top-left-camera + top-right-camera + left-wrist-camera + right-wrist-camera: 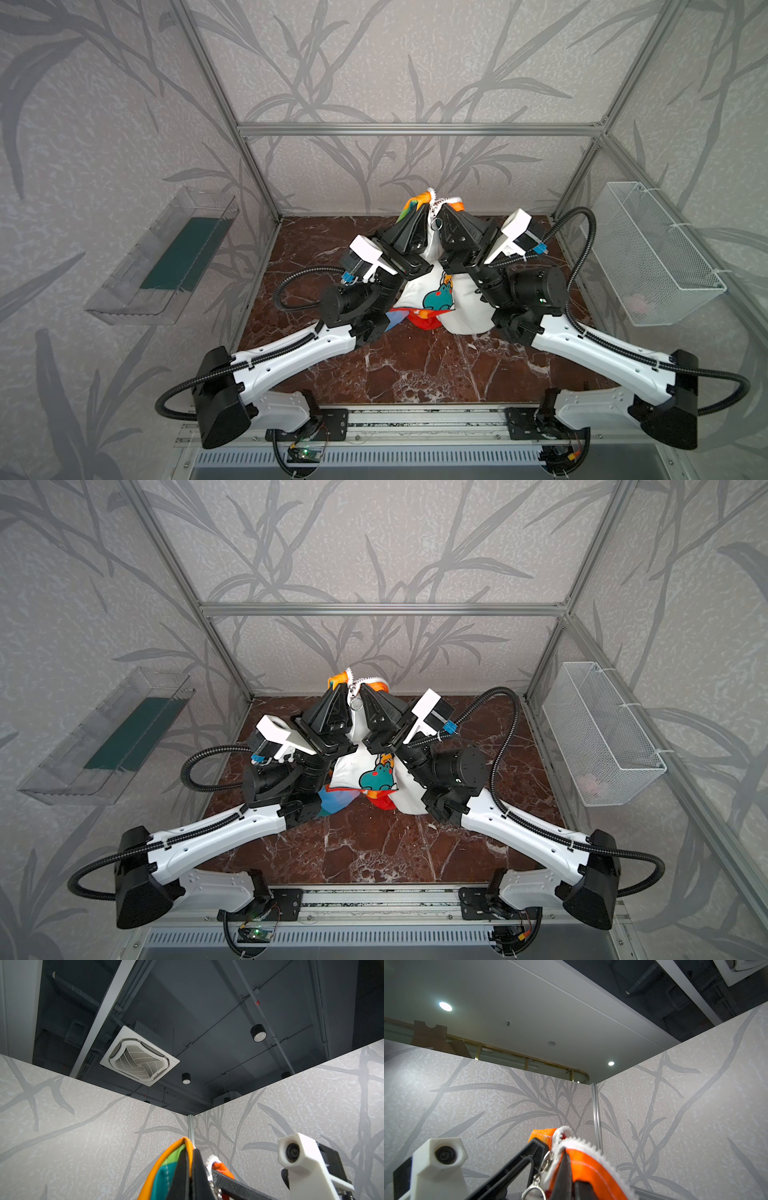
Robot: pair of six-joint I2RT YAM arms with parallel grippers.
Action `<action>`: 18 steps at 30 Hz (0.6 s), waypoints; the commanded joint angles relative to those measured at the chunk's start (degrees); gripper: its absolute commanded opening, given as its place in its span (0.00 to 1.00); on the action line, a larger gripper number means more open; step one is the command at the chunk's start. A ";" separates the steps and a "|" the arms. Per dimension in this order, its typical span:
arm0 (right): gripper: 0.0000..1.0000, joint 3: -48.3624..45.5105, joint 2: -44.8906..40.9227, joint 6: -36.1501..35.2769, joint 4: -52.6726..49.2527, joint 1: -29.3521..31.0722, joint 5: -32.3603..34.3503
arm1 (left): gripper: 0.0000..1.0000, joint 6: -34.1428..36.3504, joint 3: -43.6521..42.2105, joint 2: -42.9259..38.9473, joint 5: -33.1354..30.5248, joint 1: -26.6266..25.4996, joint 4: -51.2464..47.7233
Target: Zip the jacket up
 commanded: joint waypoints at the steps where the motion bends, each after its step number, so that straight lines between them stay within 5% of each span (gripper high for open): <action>1: 0.00 2.85 -0.31 -1.77 3.40 0.55 -0.19 | 0.00 -1.23 1.78 -0.71 0.70 -0.55 2.17; 18: 0.00 7.31 0.37 -4.58 -0.13 -0.79 -5.52 | 0.00 -2.29 0.70 -4.34 -4.18 -1.01 -5.93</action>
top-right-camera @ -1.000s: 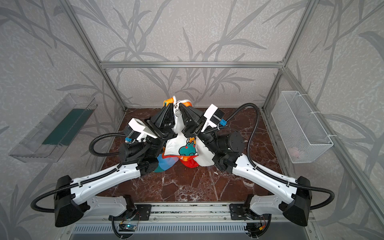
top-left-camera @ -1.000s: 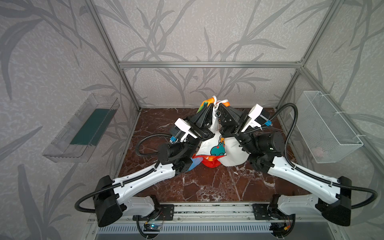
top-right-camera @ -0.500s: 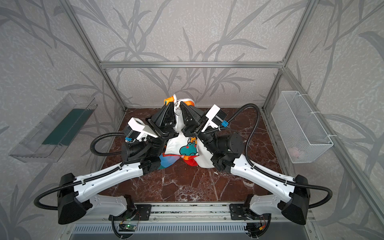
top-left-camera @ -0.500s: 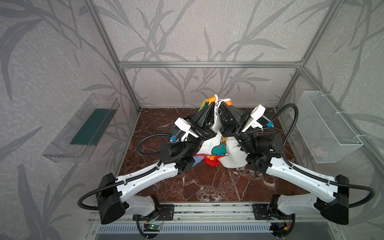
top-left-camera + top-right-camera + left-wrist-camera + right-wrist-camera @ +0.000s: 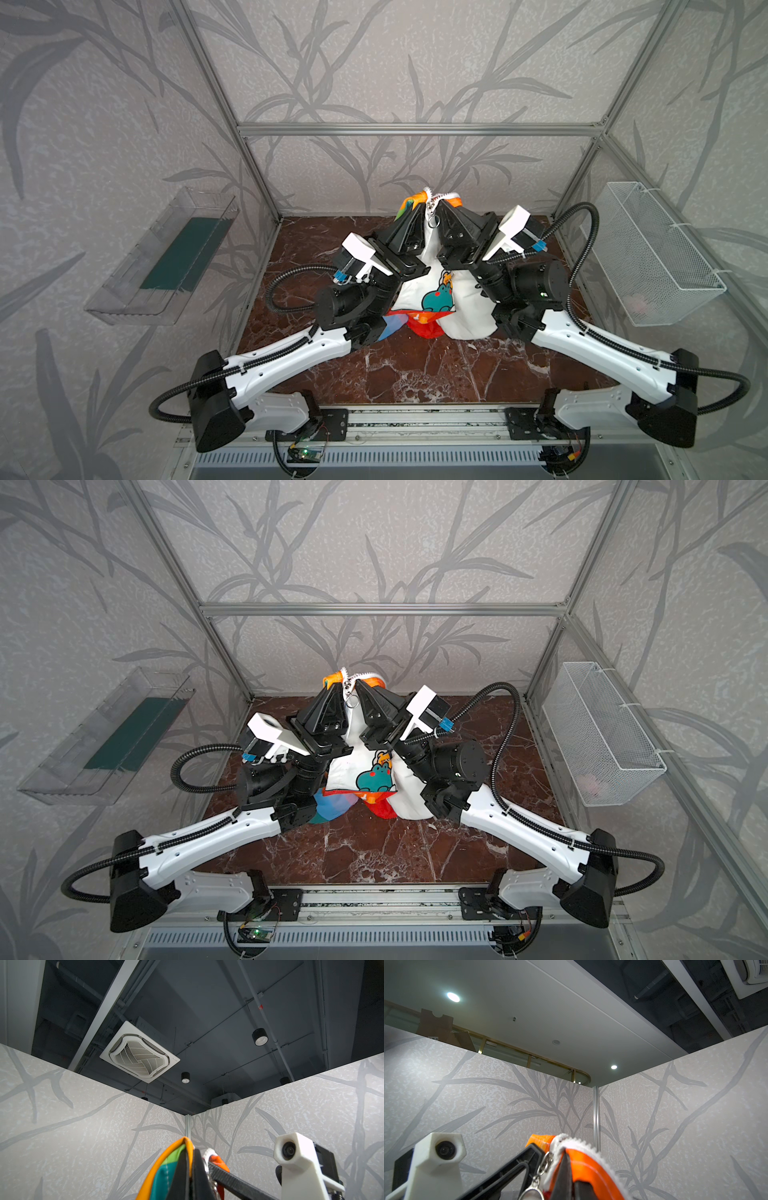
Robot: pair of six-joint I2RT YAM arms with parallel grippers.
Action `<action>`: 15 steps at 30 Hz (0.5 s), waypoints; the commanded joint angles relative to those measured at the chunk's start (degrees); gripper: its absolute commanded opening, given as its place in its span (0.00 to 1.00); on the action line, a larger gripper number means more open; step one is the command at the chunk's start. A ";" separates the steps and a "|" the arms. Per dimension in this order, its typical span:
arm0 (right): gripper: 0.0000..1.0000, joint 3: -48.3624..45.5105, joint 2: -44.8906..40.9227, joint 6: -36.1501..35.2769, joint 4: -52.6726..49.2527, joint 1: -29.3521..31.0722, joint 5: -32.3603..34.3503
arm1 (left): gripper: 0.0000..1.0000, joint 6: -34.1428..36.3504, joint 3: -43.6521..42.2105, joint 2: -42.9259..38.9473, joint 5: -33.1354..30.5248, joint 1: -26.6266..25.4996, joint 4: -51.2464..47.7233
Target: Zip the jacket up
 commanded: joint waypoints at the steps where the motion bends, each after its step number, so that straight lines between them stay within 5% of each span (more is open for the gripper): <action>1: 0.00 3.66 -0.93 -1.76 1.81 -0.24 -2.84 | 0.00 -0.23 0.61 -2.55 -2.59 -0.19 -3.86; 15: 0.00 5.06 -0.67 0.84 -0.10 -4.21 -6.03 | 0.00 -5.25 0.99 -8.41 -4.85 -0.16 -16.35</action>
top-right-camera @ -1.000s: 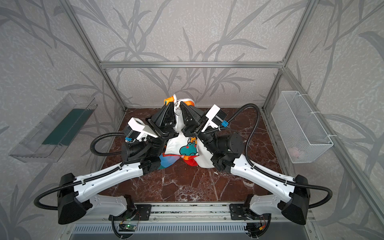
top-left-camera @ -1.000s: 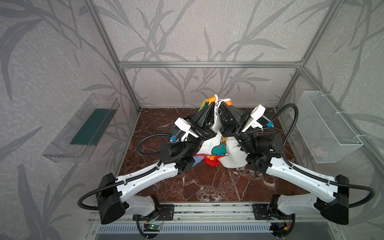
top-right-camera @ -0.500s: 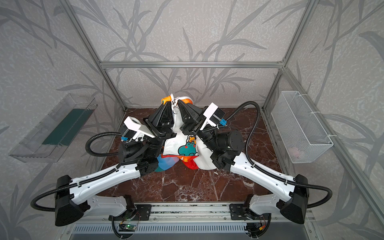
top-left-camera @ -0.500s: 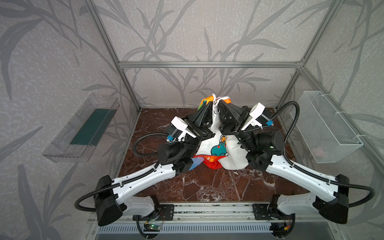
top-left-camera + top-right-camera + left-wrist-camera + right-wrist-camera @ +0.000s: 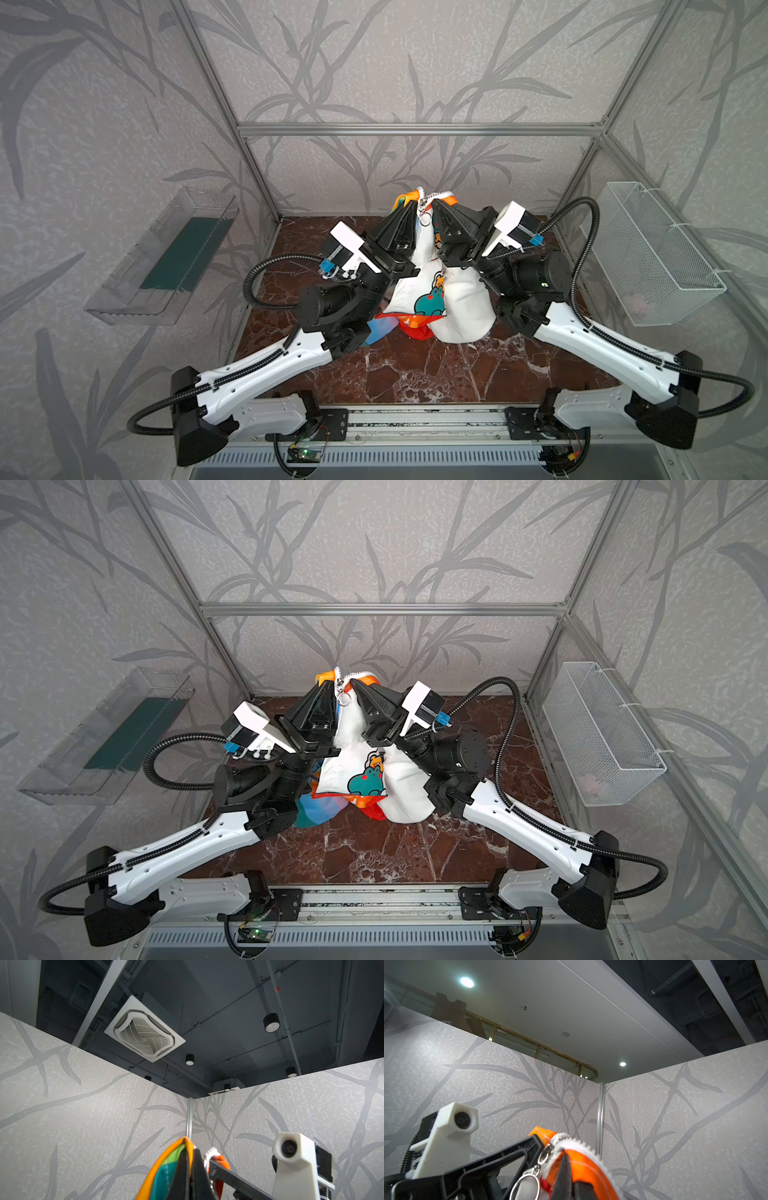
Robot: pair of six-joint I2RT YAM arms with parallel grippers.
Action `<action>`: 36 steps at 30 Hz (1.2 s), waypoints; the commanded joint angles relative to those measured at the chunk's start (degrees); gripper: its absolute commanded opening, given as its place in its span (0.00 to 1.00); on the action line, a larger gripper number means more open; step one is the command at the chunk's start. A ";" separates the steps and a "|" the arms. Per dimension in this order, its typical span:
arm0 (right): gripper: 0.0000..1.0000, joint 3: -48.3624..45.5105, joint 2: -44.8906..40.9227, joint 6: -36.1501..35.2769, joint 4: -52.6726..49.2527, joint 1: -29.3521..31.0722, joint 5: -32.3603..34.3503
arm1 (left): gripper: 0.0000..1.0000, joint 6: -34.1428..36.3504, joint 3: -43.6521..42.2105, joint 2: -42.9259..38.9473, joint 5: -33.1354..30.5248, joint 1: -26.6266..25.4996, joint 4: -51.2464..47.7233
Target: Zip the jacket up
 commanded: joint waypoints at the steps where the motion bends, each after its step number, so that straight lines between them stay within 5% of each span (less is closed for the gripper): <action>1: 0.00 3.51 -0.40 1.33 4.10 -0.85 -0.98 | 0.00 -1.76 0.73 -1.83 -0.81 -0.11 -2.47; 8: 0.00 5.04 0.31 2.58 2.31 -2.88 -1.96 | 0.00 -2.89 0.55 -3.04 0.16 -0.11 -6.12; 15: 0.00 3.32 0.42 4.23 -4.16 -6.23 -0.96 | 0.00 -2.60 -2.22 -4.40 -5.34 0.10 -16.86; 29: 0.00 -27.77 -6.89 16.82 -9.87 -8.41 8.07 | 0.00 -26.79 -33.65 -2.57 -10.48 3.20 -9.00; 36: 0.00 -38.05 -11.18 23.72 -16.60 -8.41 6.98 | 0.00 -32.71 -40.45 -3.13 -11.11 3.22 -9.70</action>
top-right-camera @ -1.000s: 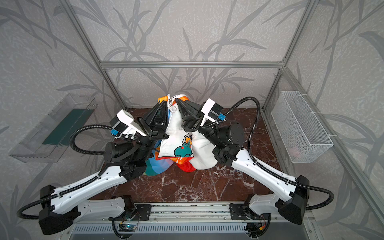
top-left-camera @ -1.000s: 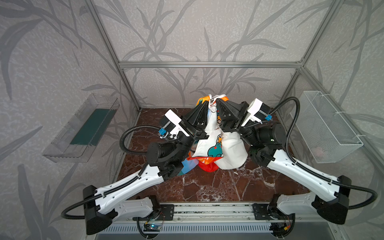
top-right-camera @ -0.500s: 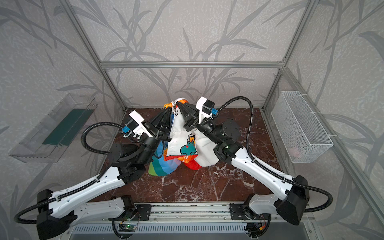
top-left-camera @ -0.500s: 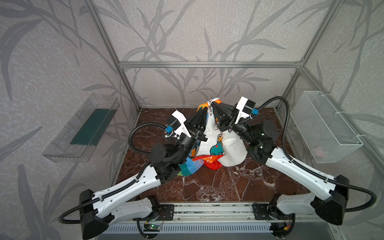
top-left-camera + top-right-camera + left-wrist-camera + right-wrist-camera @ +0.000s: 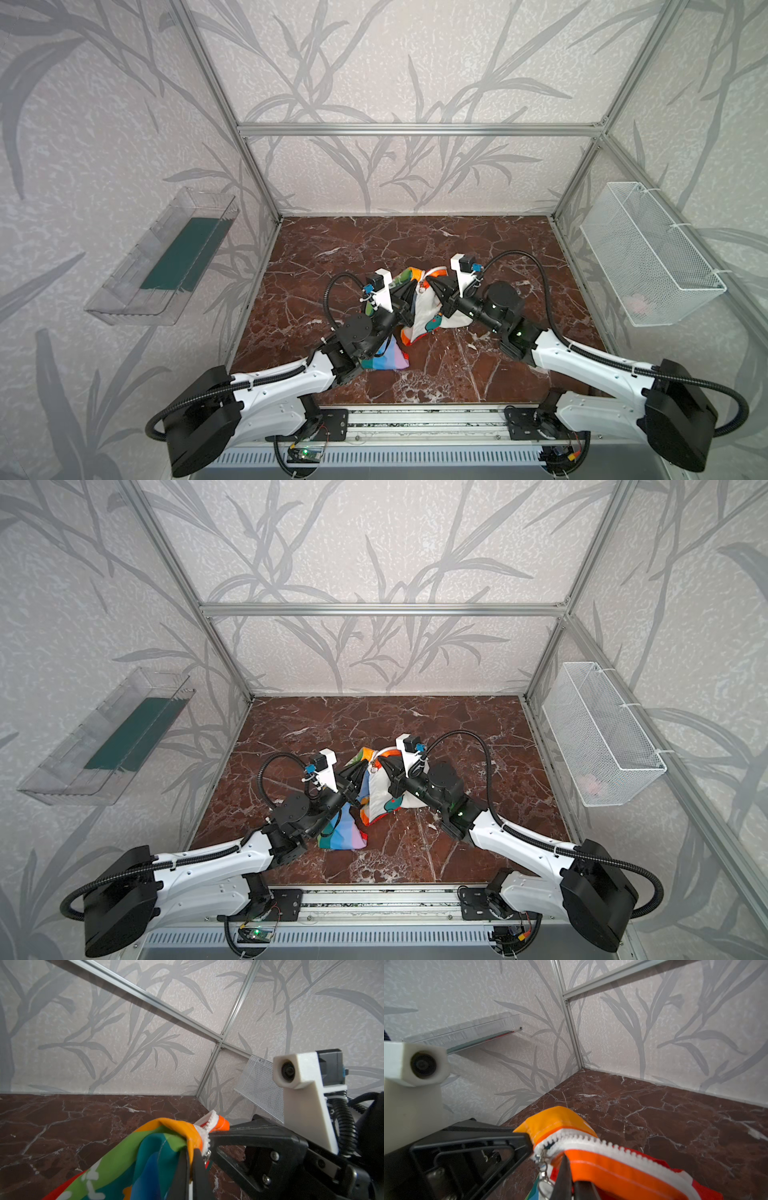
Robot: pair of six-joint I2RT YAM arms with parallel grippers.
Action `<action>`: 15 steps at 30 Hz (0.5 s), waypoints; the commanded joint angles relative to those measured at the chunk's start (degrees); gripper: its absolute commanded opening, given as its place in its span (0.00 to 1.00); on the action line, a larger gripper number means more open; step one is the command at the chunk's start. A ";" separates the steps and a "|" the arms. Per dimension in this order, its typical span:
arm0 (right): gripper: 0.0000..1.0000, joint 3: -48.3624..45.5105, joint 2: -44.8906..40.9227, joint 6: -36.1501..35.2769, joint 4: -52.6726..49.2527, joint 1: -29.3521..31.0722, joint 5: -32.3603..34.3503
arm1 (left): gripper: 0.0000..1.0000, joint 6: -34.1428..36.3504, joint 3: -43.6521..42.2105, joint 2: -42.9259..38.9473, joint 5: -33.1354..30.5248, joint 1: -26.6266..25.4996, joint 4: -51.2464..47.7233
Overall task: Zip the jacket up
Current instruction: 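Lower the jacket toward the table with both grippers holding the zipper edges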
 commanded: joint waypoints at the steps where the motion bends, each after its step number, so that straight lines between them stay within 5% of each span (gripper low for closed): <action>1: 0.00 -0.34 -3.75 4.99 0.74 -0.81 2.39 | 0.00 -5.95 -1.72 -0.79 -1.79 -0.21 -1.55; 4: 0.00 -1.24 -4.62 6.45 -1.97 -0.81 1.80 | 0.00 -7.47 -1.84 -1.53 -1.50 -0.16 -4.97; 10: 0.33 -2.49 -7.46 7.65 -6.04 -0.80 1.21 | 0.00 -9.38 -1.22 -1.86 -0.77 -0.16 -8.20; 15: 0.47 -2.28 -12.03 6.67 -14.21 -0.17 0.40 | 0.00 -10.11 0.16 -1.85 0.43 -0.19 -9.80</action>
